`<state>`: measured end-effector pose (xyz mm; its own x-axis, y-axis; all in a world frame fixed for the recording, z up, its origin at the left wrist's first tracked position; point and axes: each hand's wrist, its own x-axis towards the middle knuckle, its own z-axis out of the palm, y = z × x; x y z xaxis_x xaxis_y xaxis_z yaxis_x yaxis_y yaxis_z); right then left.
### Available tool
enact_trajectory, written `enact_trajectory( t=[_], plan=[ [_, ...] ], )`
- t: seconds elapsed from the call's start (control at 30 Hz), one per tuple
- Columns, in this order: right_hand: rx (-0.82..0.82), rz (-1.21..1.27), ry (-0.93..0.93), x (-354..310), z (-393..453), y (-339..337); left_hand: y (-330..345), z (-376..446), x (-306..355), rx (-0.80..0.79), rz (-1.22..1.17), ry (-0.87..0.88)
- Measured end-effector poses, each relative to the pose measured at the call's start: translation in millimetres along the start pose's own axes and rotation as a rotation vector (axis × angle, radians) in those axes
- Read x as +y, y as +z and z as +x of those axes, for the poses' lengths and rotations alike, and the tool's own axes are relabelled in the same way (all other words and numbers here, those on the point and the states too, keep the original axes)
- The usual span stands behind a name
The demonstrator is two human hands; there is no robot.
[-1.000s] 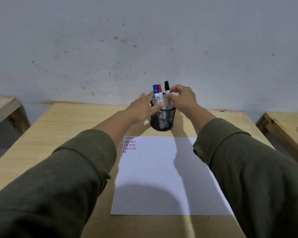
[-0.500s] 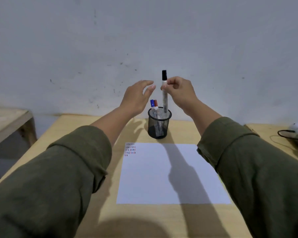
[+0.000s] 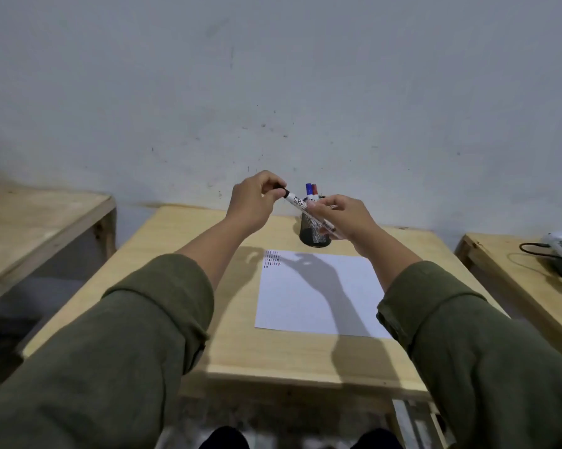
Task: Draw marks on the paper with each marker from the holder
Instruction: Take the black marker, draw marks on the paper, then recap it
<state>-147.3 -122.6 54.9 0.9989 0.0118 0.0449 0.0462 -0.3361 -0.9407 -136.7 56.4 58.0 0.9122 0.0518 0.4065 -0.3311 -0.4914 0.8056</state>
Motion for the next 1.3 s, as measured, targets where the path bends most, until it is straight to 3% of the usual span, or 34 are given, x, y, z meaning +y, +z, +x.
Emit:
enact_trajectory(
  t=[0.13, 0.3, 0.43, 0.87, 1.17, 1.3],
  plan=[
    [0.045, 0.127, 0.035, -1.8, -5.8, -1.1, -3.4, -12.5, -11.4, 0.027, 0.008, -0.075],
    [0.155, 0.64, 0.058, -11.1, -5.4, 4.9, -2.1, -19.3, -15.7, 0.02, 0.02, -0.09],
    [0.11, 0.823, 0.075, -11.6, -3.0, 16.8, 3.4, -20.4, -12.3, 0.012, 0.01, -0.069],
    [0.037, 0.774, -0.025, 11.7, 0.5, 20.6, 9.7, -17.9, -20.7, -0.123, 0.04, -0.112],
    [-0.048, 0.681, -0.036, 25.8, -0.1, 24.1, 9.1, -20.2, -35.4, -0.315, -0.108, -0.336],
    [-0.055, 0.723, -0.038, 28.2, 0.9, 24.7, 5.7, -19.3, -41.9, -0.285, -0.096, -0.42]
  ],
)
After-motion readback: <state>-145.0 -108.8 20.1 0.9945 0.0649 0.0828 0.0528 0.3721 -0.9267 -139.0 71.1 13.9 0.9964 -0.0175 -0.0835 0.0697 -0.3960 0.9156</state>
